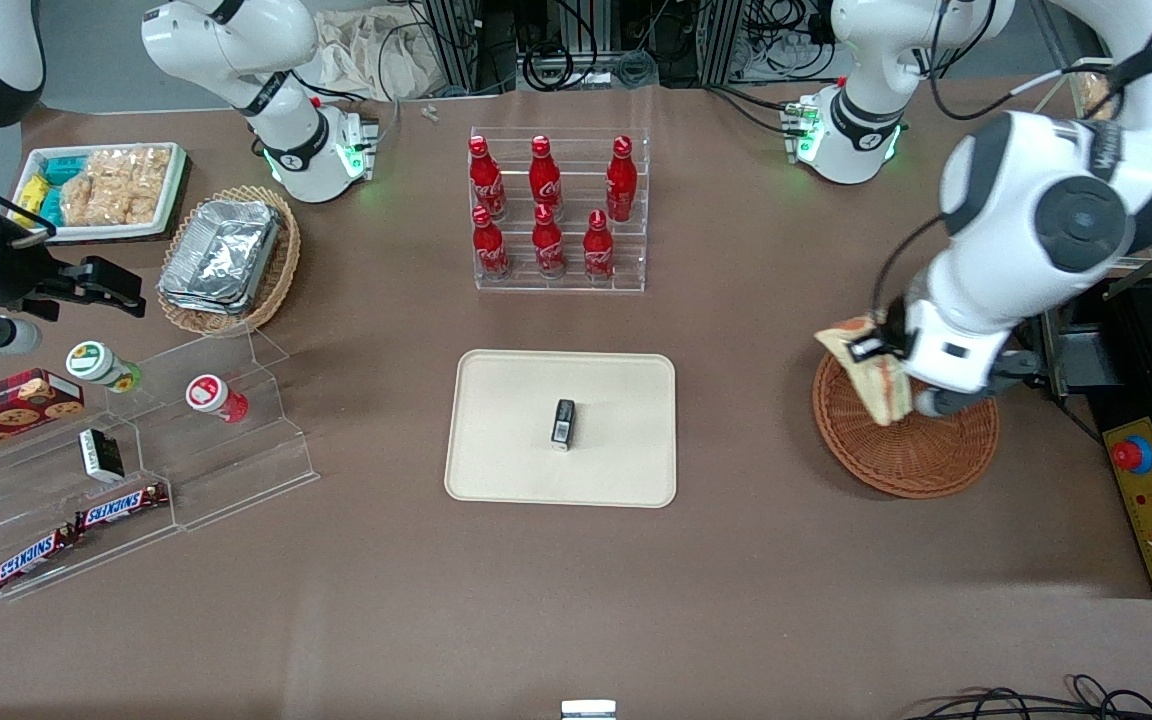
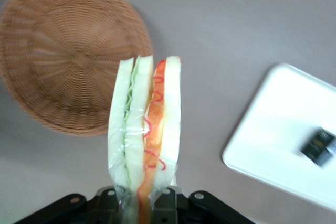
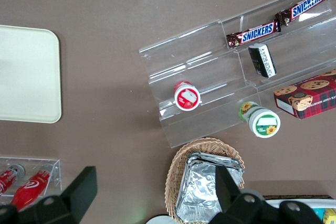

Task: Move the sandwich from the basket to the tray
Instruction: 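Lift the sandwich and carry it toward the cream tray, then lower the sandwich onto the tray beside the black object and release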

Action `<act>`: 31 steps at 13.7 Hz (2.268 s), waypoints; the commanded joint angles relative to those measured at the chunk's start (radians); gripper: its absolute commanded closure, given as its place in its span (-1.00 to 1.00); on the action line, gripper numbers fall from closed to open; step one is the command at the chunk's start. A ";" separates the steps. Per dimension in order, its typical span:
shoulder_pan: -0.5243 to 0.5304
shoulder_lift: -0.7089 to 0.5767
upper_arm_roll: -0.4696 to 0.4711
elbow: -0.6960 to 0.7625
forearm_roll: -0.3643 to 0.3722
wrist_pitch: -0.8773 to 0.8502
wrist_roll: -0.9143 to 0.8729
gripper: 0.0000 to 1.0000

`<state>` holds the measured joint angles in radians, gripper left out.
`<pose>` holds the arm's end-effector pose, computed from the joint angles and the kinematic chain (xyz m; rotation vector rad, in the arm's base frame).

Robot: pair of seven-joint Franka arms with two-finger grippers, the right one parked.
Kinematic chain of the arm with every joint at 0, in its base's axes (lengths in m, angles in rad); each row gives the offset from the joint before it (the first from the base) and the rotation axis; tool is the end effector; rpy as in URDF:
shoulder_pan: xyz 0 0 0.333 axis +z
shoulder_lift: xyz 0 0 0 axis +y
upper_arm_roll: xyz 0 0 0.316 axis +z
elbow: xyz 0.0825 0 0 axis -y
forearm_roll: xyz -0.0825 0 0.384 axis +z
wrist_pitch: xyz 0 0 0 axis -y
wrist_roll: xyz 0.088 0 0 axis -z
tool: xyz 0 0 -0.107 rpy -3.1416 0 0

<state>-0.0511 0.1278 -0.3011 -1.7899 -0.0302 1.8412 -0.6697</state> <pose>0.5553 -0.1996 0.4729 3.0729 0.5079 -0.1472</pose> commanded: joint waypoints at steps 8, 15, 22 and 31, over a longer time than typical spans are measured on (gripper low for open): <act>-0.137 0.327 -0.194 0.058 0.176 0.357 -0.017 1.00; -0.161 0.533 -0.193 0.085 0.337 0.449 -0.022 0.99; -0.159 0.619 -0.191 0.159 0.383 0.461 -0.067 -0.38; -0.079 0.374 -0.196 0.257 0.369 0.208 -0.157 -1.00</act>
<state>-0.1699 0.5750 -0.4918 -1.5713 0.3340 2.1879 -0.8144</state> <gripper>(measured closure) 0.000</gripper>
